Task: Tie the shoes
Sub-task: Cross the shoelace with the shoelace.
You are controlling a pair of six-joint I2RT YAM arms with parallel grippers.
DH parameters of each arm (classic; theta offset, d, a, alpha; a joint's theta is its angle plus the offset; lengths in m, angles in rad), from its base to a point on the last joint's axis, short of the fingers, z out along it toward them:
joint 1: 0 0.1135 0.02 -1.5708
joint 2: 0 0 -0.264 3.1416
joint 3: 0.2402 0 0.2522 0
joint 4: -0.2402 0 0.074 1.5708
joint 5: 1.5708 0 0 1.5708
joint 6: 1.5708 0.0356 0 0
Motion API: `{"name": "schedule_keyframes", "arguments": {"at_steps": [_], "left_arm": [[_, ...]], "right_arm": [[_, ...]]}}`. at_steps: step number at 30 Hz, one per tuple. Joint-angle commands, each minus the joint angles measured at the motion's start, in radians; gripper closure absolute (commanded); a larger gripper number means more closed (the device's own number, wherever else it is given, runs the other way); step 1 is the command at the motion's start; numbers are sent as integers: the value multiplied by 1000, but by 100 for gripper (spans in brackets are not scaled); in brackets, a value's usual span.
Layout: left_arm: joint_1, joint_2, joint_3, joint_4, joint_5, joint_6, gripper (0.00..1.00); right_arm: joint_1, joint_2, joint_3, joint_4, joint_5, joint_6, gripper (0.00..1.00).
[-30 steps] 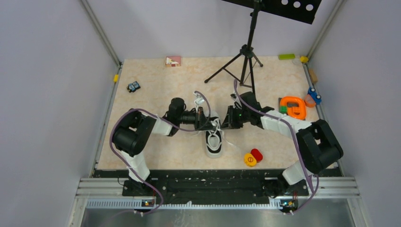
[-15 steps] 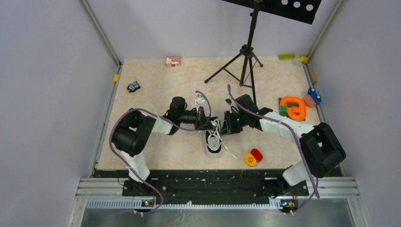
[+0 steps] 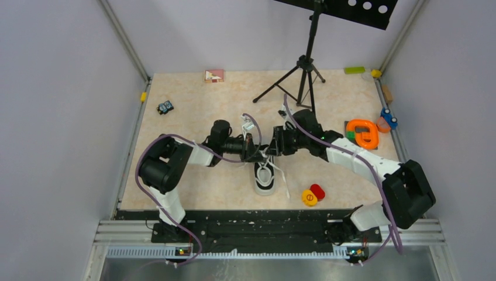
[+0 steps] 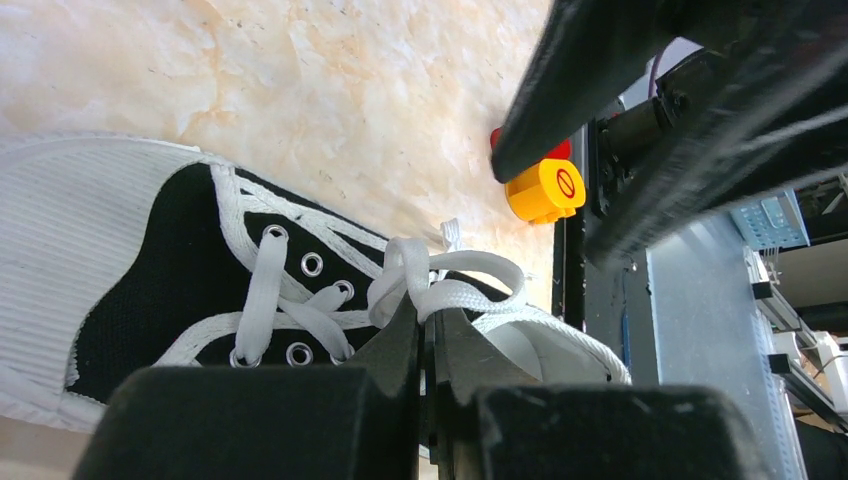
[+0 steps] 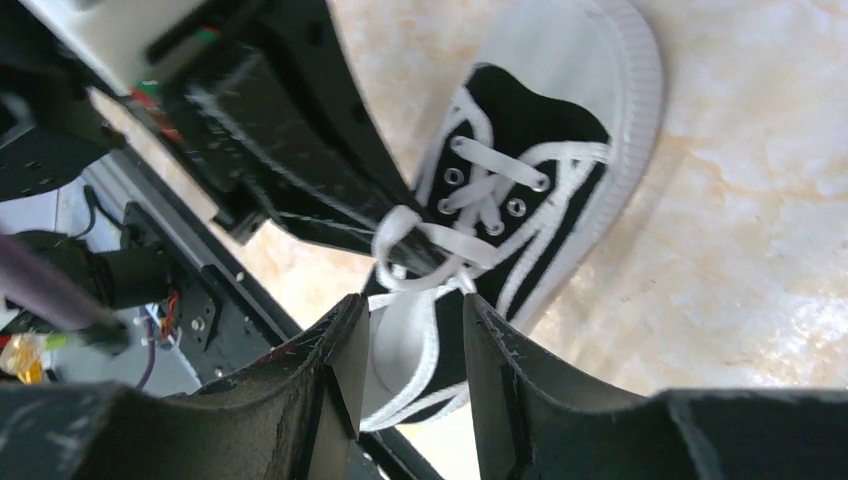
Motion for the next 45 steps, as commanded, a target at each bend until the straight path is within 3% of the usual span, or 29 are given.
{"name": "schedule_keyframes", "arguments": {"at_steps": [1,9,16,22,27,28,31,34,37,45], "left_arm": [[7,-28,22,-2,14,24,100],[6,-29,30,-8,19,25,100],[7,-36,34,-23,21,32,100],[5,-39,32,-32,16,35,100],[6,-43,37,-55,10,46,100],[5,-43,38,-60,5,47,99],[5,-50,35,-68,-15,47,78],[5,-66,25,-77,-39,55,65],[5,-81,23,-99,-52,75,60],[6,-90,25,-126,-66,94,60]], "right_arm": [[46,5,84,52,-41,-53,58],[63,55,112,42,-35,-69,56],[66,84,111,45,-22,-68,63],[65,96,121,33,12,-64,98],[66,82,116,57,10,-47,100],[67,75,113,66,13,-41,100],[66,58,109,87,20,-27,100],[66,59,111,94,15,-19,100],[66,60,109,109,13,-8,100],[65,51,106,132,30,28,100]]}}
